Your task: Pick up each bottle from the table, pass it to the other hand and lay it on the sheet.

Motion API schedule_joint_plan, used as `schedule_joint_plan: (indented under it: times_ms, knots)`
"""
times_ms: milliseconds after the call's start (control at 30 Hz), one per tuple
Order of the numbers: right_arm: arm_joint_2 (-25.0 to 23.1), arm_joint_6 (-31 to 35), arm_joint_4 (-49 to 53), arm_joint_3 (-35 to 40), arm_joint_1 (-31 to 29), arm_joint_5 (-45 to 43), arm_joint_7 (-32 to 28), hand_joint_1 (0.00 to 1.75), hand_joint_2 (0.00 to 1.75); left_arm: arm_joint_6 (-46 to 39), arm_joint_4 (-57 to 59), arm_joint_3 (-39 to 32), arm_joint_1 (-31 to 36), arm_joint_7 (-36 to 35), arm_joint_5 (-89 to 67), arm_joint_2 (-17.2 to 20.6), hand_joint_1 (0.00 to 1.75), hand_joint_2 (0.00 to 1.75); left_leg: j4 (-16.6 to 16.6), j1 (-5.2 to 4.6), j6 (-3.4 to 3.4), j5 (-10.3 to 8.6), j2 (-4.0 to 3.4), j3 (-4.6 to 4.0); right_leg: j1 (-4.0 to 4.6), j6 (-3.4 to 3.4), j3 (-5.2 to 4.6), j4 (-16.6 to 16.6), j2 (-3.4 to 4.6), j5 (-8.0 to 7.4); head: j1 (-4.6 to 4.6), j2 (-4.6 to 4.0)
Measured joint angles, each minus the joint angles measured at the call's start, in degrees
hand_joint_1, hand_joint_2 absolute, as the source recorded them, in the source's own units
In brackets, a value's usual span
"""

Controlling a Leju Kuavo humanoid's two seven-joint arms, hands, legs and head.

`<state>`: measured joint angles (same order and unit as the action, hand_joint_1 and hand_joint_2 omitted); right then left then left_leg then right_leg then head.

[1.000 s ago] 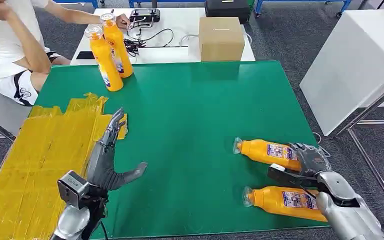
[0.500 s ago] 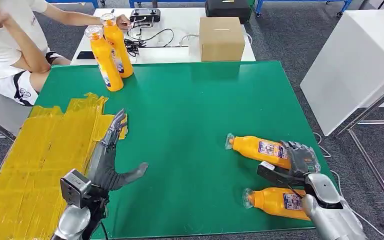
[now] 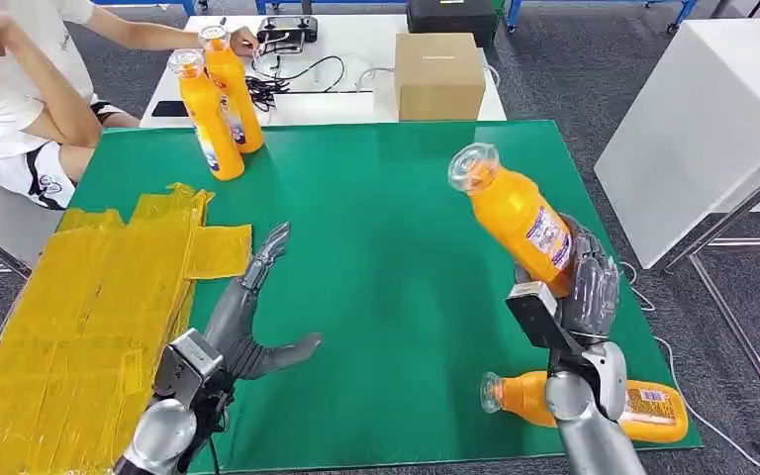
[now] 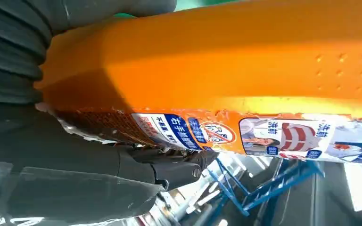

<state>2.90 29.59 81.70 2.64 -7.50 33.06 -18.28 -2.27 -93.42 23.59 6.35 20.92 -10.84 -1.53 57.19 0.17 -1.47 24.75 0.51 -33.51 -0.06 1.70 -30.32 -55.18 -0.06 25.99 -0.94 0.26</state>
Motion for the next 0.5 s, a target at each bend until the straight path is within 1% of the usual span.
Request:
schedule_joint_plan:
  times_ms: [67,100,133,167,233,267,300,367,400,467,500]
  knots:
    - [-1.5,-2.6,1.7,0.1,-0.1,-4.9,-1.8,1.71,1.75,0.5,0.7,0.8,1.0,-0.4,0.3,0.0,0.0,1.75,0.0,0.0,0.0,0.0,0.0,0.0,0.0,0.0,0.01,0.0,0.0,0.0,0.02,0.0]
    - [-2.1,-3.6,2.2,0.3,-0.2,-6.6,-2.2,1.68,1.75,0.6,1.0,1.1,1.4,-0.5,0.5,0.0,0.0,1.75,0.0,-0.01,0.0,-0.01,0.0,0.0,0.0,0.0,0.02,0.0,0.0,0.0,0.0,0.0]
    - [-2.6,-4.1,2.6,0.6,-0.3,-7.4,-2.5,1.61,1.75,0.6,1.4,1.4,1.8,-0.5,0.6,0.0,0.0,1.75,0.0,-0.01,0.0,-0.01,0.0,0.0,-0.01,0.0,0.01,0.0,0.0,0.0,0.02,0.0]
    - [-3.0,-4.4,3.0,0.8,-0.3,-7.7,-2.7,1.45,1.75,0.6,1.7,1.7,2.1,-0.5,0.7,0.0,0.0,1.75,0.0,-0.01,0.0,-0.01,0.0,0.0,-0.01,0.0,0.02,0.0,0.0,0.0,0.0,0.0]
    - [-3.7,-5.5,3.6,1.1,-0.3,-8.7,-3.0,1.55,1.75,0.7,2.1,1.9,2.3,-0.5,0.9,0.0,0.0,1.75,0.0,-0.01,0.0,-0.01,0.01,0.0,-0.01,0.0,0.01,0.0,0.0,0.0,0.0,0.0]
    - [-4.0,-7.0,3.6,1.3,-0.4,-10.5,-3.4,1.48,1.75,0.8,2.3,2.1,2.5,-0.5,1.2,0.0,0.0,1.75,0.0,-0.01,0.0,0.0,0.01,-0.01,-0.01,0.0,0.01,0.0,0.0,0.0,0.02,0.0]
    - [-4.2,-9.0,3.6,1.6,-0.6,-12.5,-3.9,1.57,1.75,1.1,2.5,2.3,2.8,-0.5,1.4,0.0,0.0,1.75,0.0,-0.01,0.0,0.0,0.01,-0.04,-0.01,0.0,-0.01,0.0,0.0,0.0,0.02,0.0]
    - [-4.6,-12.6,3.4,2.5,-1.2,-14.9,-4.7,1.57,1.75,1.4,3.1,2.8,3.5,-0.5,2.2,0.0,0.0,1.75,0.0,-0.01,0.0,0.0,-0.01,-0.05,0.0,0.0,-0.02,0.0,0.0,0.0,-0.02,0.0]
    - [-5.0,-13.8,3.1,3.1,-1.5,-15.7,-5.1,1.66,1.75,1.6,3.3,2.9,3.9,-0.5,2.5,0.0,0.0,1.75,0.0,-0.01,0.0,0.0,-0.02,-0.05,0.0,0.0,-0.03,0.0,0.01,0.0,0.0,0.0]
    - [-5.9,-15.3,1.8,4.6,-2.0,-16.2,-6.0,1.75,1.75,1.8,3.8,3.3,4.9,-0.5,3.2,0.0,0.0,1.75,0.0,0.0,0.0,0.0,-0.02,-0.04,0.0,0.0,-0.04,0.0,0.0,0.0,0.0,0.0]
    - [-6.4,-15.4,1.0,5.6,-2.1,-16.2,-6.2,1.75,1.75,1.8,4.0,3.6,5.3,-0.6,3.5,0.0,0.0,1.75,0.0,0.03,0.0,-0.01,0.01,-0.04,0.0,0.0,-0.04,0.0,-0.01,0.0,0.0,0.0]
